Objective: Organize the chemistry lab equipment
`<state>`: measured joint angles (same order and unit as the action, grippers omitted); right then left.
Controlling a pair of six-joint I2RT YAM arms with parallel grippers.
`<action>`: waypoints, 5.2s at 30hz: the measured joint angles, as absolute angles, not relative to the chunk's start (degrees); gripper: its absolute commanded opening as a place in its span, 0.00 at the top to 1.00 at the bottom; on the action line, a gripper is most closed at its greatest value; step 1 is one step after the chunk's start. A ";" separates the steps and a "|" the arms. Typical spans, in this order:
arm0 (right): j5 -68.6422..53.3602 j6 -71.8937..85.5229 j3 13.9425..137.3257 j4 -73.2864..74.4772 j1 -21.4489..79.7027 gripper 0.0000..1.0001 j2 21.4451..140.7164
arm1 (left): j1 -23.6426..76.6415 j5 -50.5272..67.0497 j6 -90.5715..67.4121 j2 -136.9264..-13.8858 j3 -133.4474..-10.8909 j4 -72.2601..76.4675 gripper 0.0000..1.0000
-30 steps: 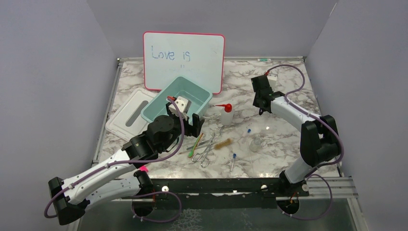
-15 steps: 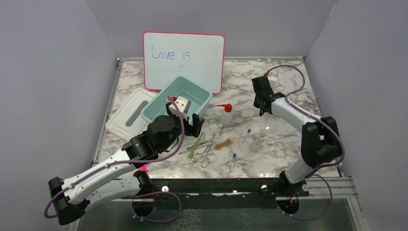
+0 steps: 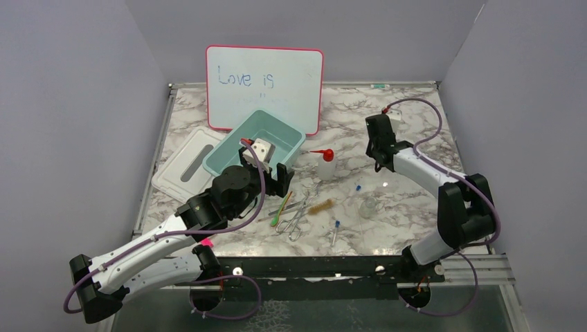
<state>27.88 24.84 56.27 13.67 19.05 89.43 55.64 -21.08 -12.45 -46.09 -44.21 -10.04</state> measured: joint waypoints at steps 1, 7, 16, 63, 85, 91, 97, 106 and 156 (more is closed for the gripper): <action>27.83 24.84 55.90 13.23 19.05 0.82 89.21 | 55.64 -21.08 -12.45 -46.09 -44.21 -10.04 0.21; 27.29 25.45 53.30 10.46 19.05 0.80 87.50 | 55.64 -21.08 -12.45 -46.09 -44.21 -10.04 0.21; 26.17 26.09 50.89 7.70 19.00 0.62 86.17 | 55.64 -21.08 -12.45 -46.09 -44.21 -10.04 0.21; 11.27 45.47 50.74 28.05 24.29 0.72 91.55 | 55.64 -12.19 -15.27 -51.68 -43.57 -9.65 0.20; 5.34 46.52 50.50 18.24 24.32 0.83 75.53 | 55.61 -0.82 -36.34 -59.27 -38.02 5.72 0.27; 0.49 47.72 48.88 19.25 24.34 0.83 64.31 | 55.92 3.53 -42.00 -68.97 -38.54 14.09 0.32; -4.16 49.47 46.68 21.45 24.34 0.83 55.68 | 57.63 5.19 -45.01 -78.43 -43.07 19.00 0.41; -8.73 51.44 44.38 22.87 24.34 0.83 51.20 | 57.89 7.57 -46.48 -83.81 -46.87 24.21 0.82; -28.01 35.00 54.26 40.47 24.32 0.84 51.44 | 57.87 21.96 -5.56 -76.05 -47.18 15.57 0.82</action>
